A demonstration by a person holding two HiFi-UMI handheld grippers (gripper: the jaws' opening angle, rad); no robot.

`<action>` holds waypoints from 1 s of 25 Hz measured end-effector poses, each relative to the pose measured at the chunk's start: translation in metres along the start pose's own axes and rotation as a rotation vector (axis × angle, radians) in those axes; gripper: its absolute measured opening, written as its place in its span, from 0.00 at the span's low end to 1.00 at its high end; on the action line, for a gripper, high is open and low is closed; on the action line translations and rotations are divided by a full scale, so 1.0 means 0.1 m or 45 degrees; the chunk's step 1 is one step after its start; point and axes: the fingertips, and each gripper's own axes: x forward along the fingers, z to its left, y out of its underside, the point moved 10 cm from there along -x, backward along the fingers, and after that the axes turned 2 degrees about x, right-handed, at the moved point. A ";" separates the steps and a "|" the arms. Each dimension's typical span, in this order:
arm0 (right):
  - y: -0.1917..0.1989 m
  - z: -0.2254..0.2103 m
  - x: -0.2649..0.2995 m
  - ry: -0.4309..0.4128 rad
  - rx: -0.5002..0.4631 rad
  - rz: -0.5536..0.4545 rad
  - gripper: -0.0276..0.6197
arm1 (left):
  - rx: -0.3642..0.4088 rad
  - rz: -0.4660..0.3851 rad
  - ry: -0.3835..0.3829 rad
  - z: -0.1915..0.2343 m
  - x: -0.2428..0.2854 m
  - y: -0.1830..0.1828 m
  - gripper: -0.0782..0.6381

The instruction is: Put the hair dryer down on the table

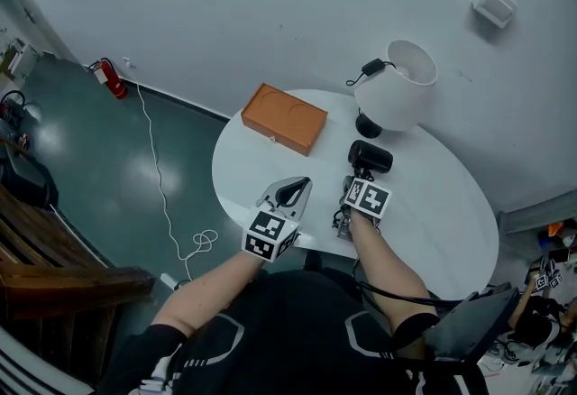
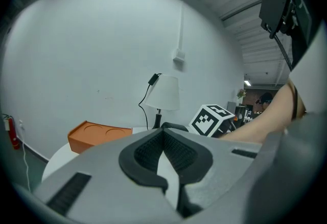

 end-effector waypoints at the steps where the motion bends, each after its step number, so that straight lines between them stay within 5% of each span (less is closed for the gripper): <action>1: 0.00 0.00 0.03 0.001 0.000 0.008 0.40 | -0.003 0.004 -0.003 0.00 0.01 0.01 0.12; 25: 0.06 0.07 0.69 0.115 0.018 0.166 0.40 | -0.022 0.071 -0.162 0.18 -0.20 0.09 0.12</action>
